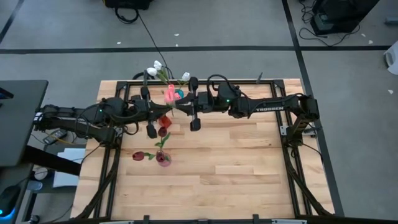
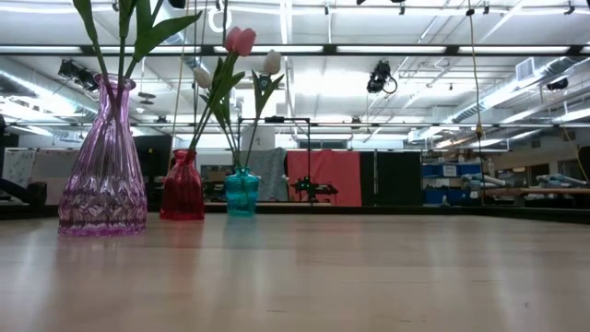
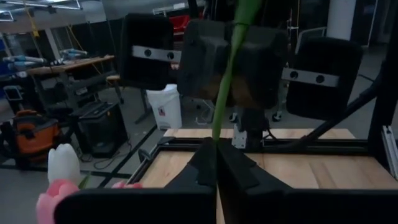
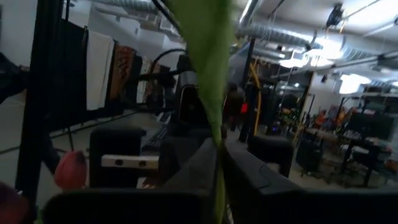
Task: Sort flowers into vase by color
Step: Put the pink tulip into the red vase
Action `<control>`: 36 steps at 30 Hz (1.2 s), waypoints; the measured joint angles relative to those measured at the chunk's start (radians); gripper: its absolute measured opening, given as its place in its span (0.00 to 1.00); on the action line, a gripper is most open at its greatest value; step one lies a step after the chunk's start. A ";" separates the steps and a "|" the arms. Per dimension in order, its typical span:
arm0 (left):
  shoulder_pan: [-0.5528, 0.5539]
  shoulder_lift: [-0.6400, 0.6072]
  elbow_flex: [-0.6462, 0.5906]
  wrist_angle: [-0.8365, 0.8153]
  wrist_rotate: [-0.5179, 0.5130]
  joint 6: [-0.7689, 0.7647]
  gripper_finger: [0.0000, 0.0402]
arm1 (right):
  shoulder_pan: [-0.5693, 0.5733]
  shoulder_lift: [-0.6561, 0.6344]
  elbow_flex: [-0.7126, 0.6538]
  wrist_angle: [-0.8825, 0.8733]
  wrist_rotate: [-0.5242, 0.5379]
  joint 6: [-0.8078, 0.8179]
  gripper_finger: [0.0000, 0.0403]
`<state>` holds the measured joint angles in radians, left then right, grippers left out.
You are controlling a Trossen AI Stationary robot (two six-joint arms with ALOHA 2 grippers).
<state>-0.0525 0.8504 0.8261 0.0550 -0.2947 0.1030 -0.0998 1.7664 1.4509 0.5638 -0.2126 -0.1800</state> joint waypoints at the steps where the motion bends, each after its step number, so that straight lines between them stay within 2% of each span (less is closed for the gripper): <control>1: 0.000 0.000 0.000 -0.004 0.000 -0.001 0.01 | 0.000 0.000 0.000 -0.010 -0.003 0.004 0.11; 4: 0.000 -0.011 0.009 -0.072 0.000 -0.007 0.01 | 0.000 -0.003 0.000 -0.058 -0.007 0.025 0.21; 9: 0.000 -0.083 0.089 -0.269 -0.003 -0.049 0.00 | 0.000 -0.081 0.000 -0.292 -0.008 0.055 0.35; 13: 0.000 -0.170 0.103 -0.381 -0.028 -0.061 0.00 | 0.001 -0.144 -0.001 -0.499 0.012 0.052 0.38; 18: 0.000 -0.268 0.052 -0.433 -0.033 -0.104 0.00 | 0.020 -0.224 -0.087 -0.471 0.071 0.043 0.37; 22: 0.000 -0.332 -0.058 -0.368 -0.084 -0.111 0.00 | 0.052 -0.286 -0.228 -0.415 0.162 0.035 0.36; 26: 0.000 -0.353 -0.182 -0.247 -0.152 -0.104 0.00 | 0.085 -0.339 -0.405 -0.254 0.249 0.038 0.36; 29: 0.000 -0.355 -0.260 -0.157 -0.216 -0.085 0.00 | 0.104 -0.375 -0.517 -0.142 0.283 0.056 0.36; 32: 0.000 -0.356 -0.336 -0.052 -0.267 -0.076 0.00 | 0.119 -0.404 -0.600 -0.099 0.310 0.084 0.36; 36: 0.000 -0.365 -0.430 0.081 -0.287 -0.057 0.00 | 0.140 -0.447 -0.690 -0.051 0.348 0.123 0.36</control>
<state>-0.0525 0.4856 0.3963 0.1360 -0.5818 0.0465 0.0398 1.3192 0.7607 0.5131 0.1349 -0.0569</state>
